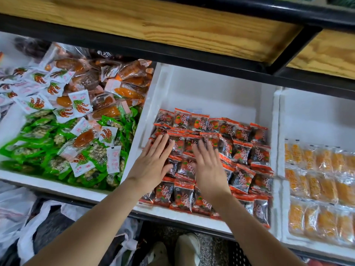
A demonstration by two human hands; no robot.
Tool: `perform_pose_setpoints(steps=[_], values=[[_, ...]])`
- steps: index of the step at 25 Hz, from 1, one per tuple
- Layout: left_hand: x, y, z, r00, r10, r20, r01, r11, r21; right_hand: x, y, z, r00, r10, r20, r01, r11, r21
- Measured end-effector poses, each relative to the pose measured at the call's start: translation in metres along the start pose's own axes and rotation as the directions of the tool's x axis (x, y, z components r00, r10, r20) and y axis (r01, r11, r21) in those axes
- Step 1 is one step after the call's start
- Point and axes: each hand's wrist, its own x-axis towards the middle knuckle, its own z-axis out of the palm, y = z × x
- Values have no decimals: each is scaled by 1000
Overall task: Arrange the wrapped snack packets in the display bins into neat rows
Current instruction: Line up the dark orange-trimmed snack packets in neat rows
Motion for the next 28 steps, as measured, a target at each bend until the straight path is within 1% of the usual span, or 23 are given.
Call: perform_pose_setpoints(steps=[2, 3, 4, 6, 7, 10, 12, 14, 17, 19, 21, 23, 25, 28], values=[[10, 5, -7, 996, 59, 63, -58, 998, -20, 15, 22, -9, 992, 120, -26, -121, 992, -27], [14, 8, -9, 992, 75, 99, -73, 997, -30, 21, 31, -12, 985, 170, -17, -170, 985, 14], [16, 11, -10, 989, 77, 129, -73, 997, -34, 24, 38, -11, 981, 192, 17, -193, 978, 84], [22, 17, -17, 986, 74, 150, -74, 997, -8, 23, 42, -10, 980, 179, 86, -194, 957, 216], [25, 22, -23, 987, 74, 142, -73, 997, -13, 19, 43, -9, 982, 171, 80, -187, 946, 266], [48, 47, -33, 985, 140, 98, -128, 984, -121, 11, 53, -10, 974, 219, 57, -224, 905, 360], [68, 68, -33, 981, 165, 107, -141, 969, -201, 10, 64, -11, 980, 189, 56, -197, 920, 339], [85, 81, -30, 974, 154, 167, -106, 959, -264, 12, 76, -12, 993, 89, 78, -111, 932, 345], [99, 83, -27, 945, 200, 260, -121, 949, -291, 12, 92, -14, 984, -34, 176, -50, 892, 449], [101, 82, -27, 940, 217, 262, -133, 943, -304, 12, 99, -13, 980, -81, 183, -2, 909, 417], [101, 82, -28, 949, 213, 230, -126, 931, -341, 14, 102, -11, 987, -96, 131, 48, 944, 327], [100, 83, -28, 956, 217, 196, -140, 929, -342, 18, 103, -9, 995, -77, 58, 63, 976, 208], [97, 81, -26, 950, 249, 186, -191, 939, -286, 22, 100, -8, 999, -42, 12, 40, 992, 120], [90, 78, -23, 926, 319, 203, -293, 944, -150, 19, 96, -5, 996, -57, -62, 61, 997, 53]])
